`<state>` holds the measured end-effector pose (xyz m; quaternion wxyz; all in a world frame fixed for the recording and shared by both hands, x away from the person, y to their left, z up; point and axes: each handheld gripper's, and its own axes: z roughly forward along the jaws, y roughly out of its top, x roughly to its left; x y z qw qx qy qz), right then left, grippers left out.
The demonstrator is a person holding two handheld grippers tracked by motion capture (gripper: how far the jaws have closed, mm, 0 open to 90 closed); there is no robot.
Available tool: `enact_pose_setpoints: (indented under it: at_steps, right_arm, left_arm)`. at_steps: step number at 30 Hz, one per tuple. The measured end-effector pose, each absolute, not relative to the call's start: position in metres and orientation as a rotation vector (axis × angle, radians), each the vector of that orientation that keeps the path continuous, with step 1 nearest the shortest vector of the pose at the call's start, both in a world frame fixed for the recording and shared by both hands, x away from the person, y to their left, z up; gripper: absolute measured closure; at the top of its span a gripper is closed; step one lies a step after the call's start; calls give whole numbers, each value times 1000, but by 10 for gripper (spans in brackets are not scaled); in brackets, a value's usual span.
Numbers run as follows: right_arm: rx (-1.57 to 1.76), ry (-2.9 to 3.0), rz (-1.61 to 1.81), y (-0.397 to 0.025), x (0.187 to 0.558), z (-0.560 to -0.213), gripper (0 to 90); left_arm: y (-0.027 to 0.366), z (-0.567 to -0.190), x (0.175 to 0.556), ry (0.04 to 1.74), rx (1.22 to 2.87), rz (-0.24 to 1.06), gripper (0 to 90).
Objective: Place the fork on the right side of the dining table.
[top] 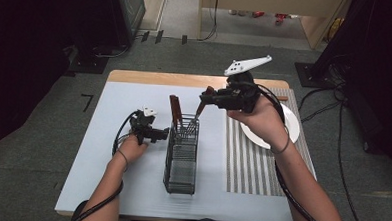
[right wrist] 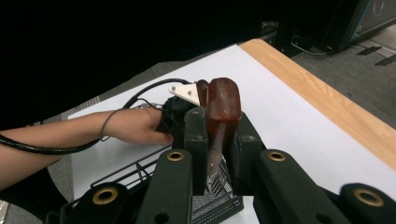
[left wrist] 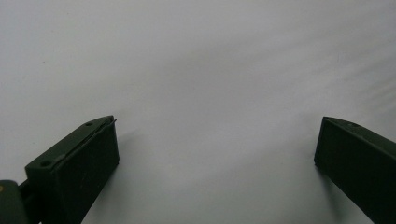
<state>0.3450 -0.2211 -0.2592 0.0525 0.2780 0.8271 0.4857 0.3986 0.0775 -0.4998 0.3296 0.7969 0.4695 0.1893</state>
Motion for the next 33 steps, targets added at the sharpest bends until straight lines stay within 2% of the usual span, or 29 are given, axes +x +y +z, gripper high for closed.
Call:
enact_pose_setpoints:
  at_steps: [19, 33]
  right_arm:
    - [882, 2391, 1528, -272, 317, -243, 807]
    - [1034, 2383, 1489, -299, 317, -281, 807]
  left_arm:
    - [77, -500, 399, 1228, 2085, 495, 0]
    - [77, -500, 399, 1229, 2085, 495, 0]
